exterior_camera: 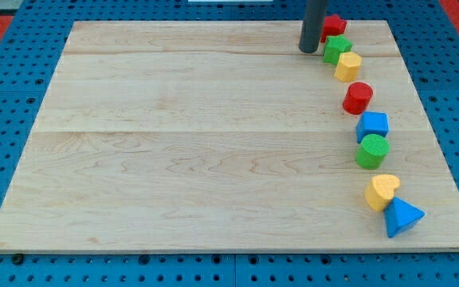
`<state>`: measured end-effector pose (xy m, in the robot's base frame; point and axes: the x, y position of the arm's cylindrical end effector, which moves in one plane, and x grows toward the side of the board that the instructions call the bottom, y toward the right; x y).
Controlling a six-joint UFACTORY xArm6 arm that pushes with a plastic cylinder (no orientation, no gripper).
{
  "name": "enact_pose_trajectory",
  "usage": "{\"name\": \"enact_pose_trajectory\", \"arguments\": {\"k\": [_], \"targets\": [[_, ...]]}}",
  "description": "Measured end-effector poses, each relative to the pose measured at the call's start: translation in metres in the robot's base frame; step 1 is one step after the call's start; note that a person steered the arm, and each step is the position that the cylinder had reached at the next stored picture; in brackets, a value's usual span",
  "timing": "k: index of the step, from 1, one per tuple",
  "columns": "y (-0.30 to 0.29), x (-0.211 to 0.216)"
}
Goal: Push the red star right a bit
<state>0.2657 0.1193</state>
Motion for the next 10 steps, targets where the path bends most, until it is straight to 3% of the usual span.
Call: {"name": "enact_pose_trajectory", "arguments": {"k": [2, 4, 6, 10], "targets": [[-0.014, -0.045], [0.011, -0.038], [0.038, -0.063], [0.041, -0.063]]}}
